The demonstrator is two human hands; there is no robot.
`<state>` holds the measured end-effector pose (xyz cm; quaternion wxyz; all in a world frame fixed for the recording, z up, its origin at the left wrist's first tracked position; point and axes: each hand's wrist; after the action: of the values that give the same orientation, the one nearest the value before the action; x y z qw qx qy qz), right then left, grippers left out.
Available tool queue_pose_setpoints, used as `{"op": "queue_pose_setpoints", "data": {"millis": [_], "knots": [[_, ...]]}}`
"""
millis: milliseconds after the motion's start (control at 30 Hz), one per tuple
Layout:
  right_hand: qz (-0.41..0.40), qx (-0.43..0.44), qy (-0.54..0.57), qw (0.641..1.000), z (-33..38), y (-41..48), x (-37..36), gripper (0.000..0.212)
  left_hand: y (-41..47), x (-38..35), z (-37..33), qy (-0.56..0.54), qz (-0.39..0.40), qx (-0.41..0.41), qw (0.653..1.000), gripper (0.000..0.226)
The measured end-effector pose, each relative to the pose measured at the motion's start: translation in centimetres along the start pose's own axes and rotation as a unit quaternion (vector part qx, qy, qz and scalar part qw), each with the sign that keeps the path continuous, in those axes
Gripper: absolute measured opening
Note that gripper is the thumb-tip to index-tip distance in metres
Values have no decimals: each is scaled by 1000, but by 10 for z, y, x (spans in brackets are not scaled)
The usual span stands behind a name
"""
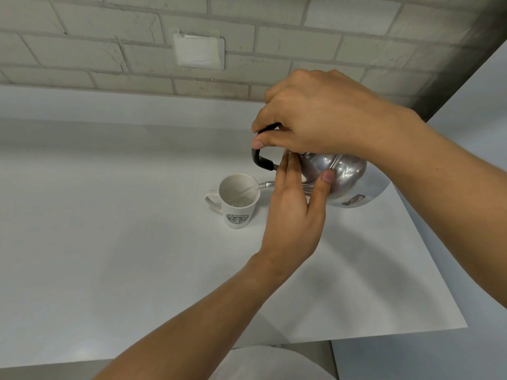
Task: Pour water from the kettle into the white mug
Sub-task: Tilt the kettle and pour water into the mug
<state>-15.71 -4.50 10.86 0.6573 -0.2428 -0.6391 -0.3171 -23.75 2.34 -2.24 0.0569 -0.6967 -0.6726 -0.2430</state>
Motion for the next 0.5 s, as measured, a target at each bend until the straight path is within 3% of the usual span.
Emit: {"op": "queue_pose_setpoints", "data": {"millis": [500], "knots": [[5, -1, -24, 1000, 3, 6, -1, 37, 0, 1, 4, -10, -5, 1, 1000, 56]]}}
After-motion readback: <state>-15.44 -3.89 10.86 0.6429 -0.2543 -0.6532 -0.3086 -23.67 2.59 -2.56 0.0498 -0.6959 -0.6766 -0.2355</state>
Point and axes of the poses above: each hand's wrist, its own y-axis towards the middle knuckle, its own x-axis out of the back of the hand, z = x × y, and after that the axes turned 14 degrees about y, right-handed
